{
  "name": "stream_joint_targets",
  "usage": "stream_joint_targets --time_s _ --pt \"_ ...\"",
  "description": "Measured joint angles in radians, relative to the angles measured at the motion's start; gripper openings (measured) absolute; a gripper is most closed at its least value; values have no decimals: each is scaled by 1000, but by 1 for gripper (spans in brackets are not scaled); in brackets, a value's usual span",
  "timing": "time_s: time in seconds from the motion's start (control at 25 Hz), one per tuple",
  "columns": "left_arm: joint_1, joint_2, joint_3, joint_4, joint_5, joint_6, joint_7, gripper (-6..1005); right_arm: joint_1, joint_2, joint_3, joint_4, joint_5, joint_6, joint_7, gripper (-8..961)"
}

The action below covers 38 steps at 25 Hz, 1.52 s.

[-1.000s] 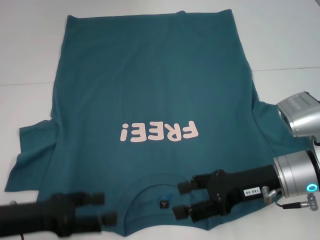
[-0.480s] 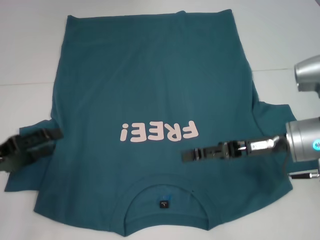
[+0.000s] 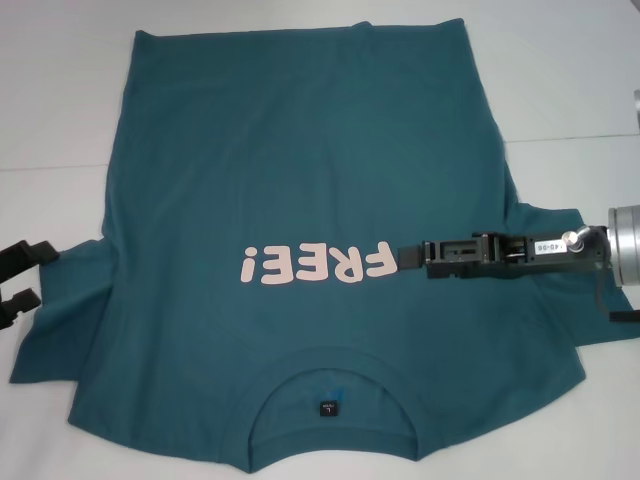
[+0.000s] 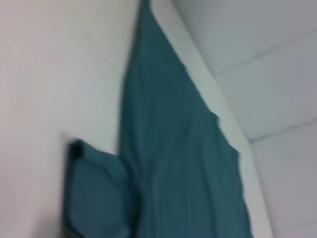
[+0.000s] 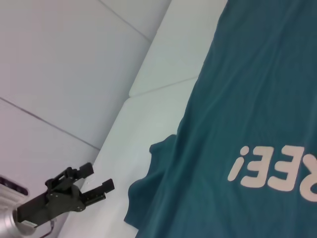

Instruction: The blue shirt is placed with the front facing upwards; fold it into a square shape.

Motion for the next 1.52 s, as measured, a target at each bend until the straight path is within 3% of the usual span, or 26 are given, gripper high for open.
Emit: stream_joint_targets --time_s 0.2,0.4,0.72,1.52 --pt "-5 1 42 -12 6 -77 19 838 5 -2 1 -1 0 15 3 897" --pt "-18 7 108 -11 19 -128 141 835 6 -3 -4 -1 0 22 0 897" --pt "-22 9 116 -28 83 -211 187 830 -3 -7 0 -1 0 24 -1 897" --pt "-38 13 126 -86 123 -244 188 817 -3 -8 2 6 0 47 -1 898"
